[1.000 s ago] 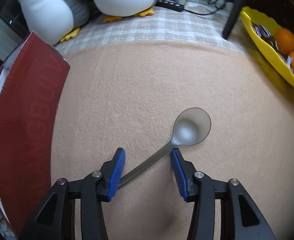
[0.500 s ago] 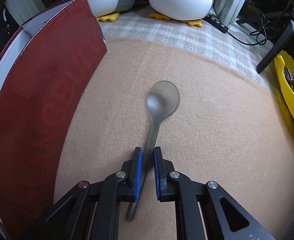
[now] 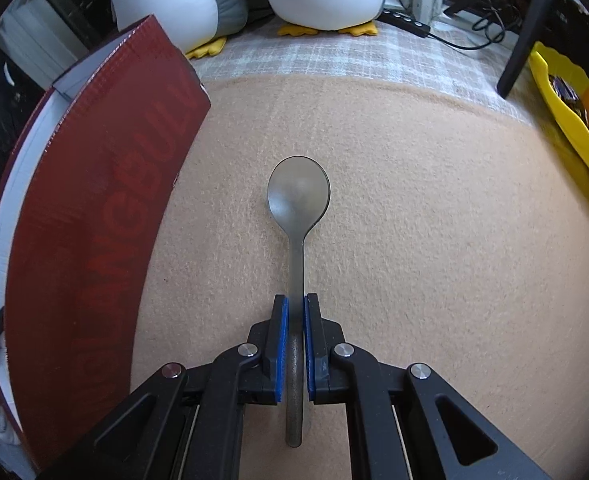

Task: Organize rigid objects
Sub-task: 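Carry the spoon into the box and open the right gripper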

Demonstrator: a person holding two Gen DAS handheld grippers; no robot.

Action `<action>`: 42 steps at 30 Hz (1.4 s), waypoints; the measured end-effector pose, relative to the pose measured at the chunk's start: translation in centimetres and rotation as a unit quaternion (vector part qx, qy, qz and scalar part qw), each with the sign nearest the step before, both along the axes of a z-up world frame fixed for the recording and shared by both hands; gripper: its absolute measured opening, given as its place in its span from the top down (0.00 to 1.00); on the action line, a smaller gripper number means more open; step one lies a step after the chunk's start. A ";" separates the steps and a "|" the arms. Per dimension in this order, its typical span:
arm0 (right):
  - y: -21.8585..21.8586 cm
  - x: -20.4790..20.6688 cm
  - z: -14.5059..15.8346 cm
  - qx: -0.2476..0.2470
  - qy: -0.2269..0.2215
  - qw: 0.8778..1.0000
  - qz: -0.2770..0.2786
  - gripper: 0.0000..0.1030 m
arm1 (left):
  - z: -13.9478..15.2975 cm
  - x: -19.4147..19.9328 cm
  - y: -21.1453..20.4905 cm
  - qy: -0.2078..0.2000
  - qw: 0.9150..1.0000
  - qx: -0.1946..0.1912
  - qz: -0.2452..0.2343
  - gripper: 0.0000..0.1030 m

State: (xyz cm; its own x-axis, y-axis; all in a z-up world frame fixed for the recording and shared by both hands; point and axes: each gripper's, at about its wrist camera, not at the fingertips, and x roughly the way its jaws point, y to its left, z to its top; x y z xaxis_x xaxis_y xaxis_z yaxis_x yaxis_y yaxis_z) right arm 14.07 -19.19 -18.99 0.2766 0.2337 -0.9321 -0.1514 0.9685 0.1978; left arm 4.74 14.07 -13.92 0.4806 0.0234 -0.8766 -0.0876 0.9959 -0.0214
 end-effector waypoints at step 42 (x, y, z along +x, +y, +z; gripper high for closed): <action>17.4 -2.4 6.6 0.083 -0.037 0.987 0.130 0.93 | 0.7 -1.0 0.0 -0.013 1.000 -0.008 0.003 0.84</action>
